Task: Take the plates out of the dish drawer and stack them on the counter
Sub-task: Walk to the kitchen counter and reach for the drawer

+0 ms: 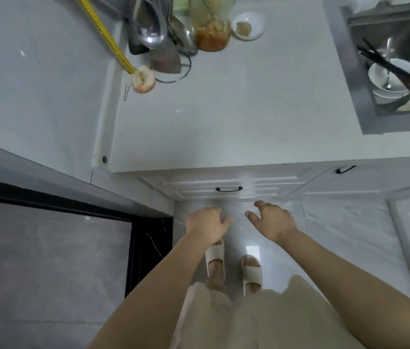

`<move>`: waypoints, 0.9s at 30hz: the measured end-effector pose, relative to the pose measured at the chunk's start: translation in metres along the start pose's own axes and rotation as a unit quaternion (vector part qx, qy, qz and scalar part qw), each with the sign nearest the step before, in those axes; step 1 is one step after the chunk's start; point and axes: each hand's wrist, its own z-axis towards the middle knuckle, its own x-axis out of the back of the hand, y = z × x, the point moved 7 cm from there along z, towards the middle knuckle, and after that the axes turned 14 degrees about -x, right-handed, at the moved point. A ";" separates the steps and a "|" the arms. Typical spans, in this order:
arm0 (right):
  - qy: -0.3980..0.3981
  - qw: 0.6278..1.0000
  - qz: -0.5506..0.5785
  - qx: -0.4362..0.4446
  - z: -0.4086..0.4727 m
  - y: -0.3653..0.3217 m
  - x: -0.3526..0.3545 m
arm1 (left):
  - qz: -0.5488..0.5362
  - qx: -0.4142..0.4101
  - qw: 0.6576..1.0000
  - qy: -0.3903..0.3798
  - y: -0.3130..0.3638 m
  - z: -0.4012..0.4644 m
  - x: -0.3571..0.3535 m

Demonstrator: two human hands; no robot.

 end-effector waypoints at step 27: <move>0.149 0.973 -0.106 0.140 0.066 -0.047 0.000 | 0.076 -0.150 0.986 0.013 -0.008 0.088 -0.011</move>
